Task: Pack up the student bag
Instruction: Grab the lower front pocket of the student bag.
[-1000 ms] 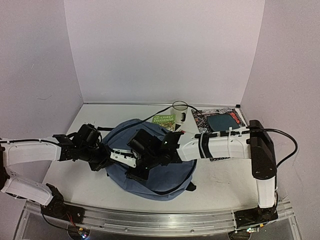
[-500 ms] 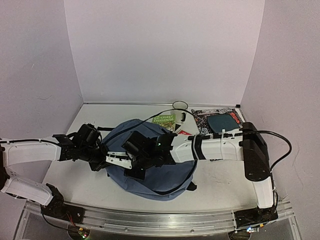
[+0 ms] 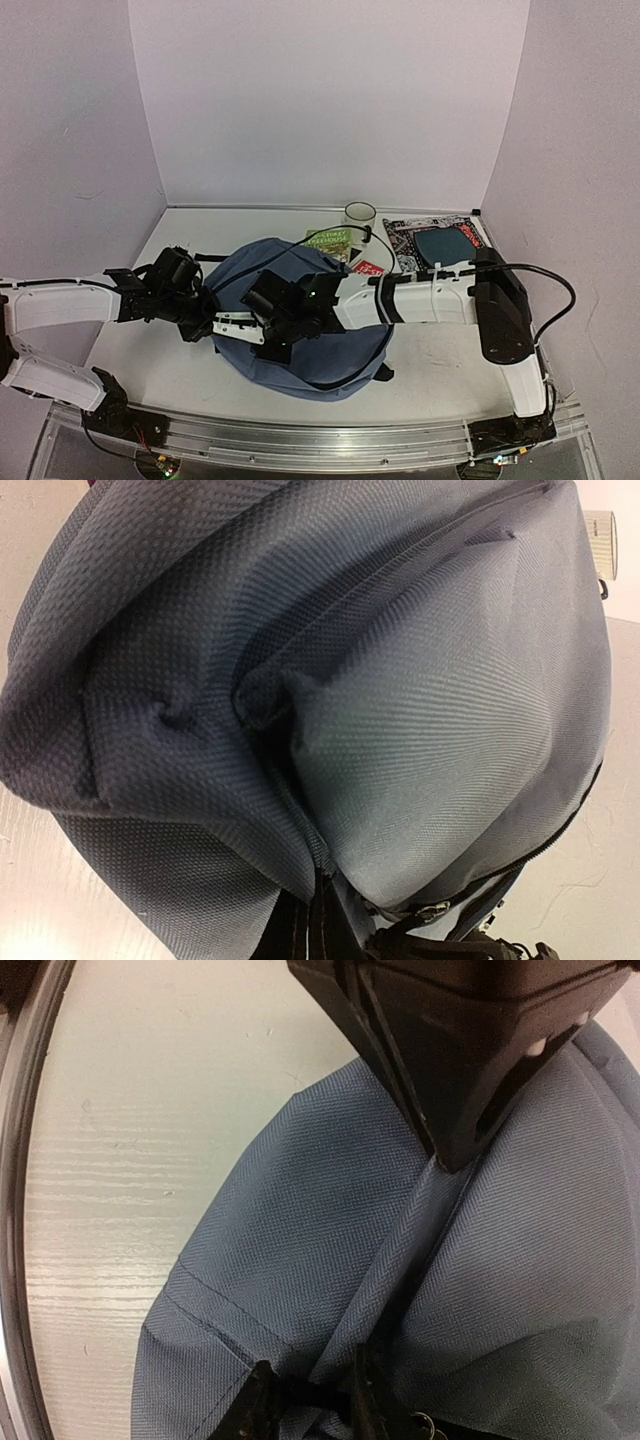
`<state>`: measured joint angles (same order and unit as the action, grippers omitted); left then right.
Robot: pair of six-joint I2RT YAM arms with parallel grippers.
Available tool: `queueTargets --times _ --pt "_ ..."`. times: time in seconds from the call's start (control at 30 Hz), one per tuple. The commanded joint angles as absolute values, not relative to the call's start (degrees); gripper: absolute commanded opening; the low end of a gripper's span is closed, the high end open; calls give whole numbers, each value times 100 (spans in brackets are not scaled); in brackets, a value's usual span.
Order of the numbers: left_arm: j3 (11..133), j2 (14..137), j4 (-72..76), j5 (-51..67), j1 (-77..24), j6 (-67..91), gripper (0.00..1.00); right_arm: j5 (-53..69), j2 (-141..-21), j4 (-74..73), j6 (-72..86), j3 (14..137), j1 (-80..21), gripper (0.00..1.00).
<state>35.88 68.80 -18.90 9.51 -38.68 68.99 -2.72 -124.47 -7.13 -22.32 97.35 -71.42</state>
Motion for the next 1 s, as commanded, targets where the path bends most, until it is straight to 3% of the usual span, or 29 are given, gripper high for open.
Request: queueTargets --times 0.0,0.13,0.5,0.7,0.83,0.97 --pt "3768 6627 -1255 1284 -3929 6812 0 -480 -12579 -923 -2200 10007 -7175 13" --pt "3620 6506 -1276 1205 -3929 6803 0 -498 -12400 -923 -2096 9999 -7174 0" --pt "3187 6557 -1469 1012 -3927 6627 0 -158 -11795 -930 -1621 9862 -7034 0" --pt "3139 6616 -1547 979 -3929 6528 0 391 -11713 -932 -1345 9668 -6853 8" --pt "3206 6602 -1557 1030 -3929 6476 0 357 -11826 -932 -1253 9568 -6803 0" --pt "3175 6531 -1591 1008 -3929 6488 0 293 -11794 -886 -1117 9513 -6681 0"
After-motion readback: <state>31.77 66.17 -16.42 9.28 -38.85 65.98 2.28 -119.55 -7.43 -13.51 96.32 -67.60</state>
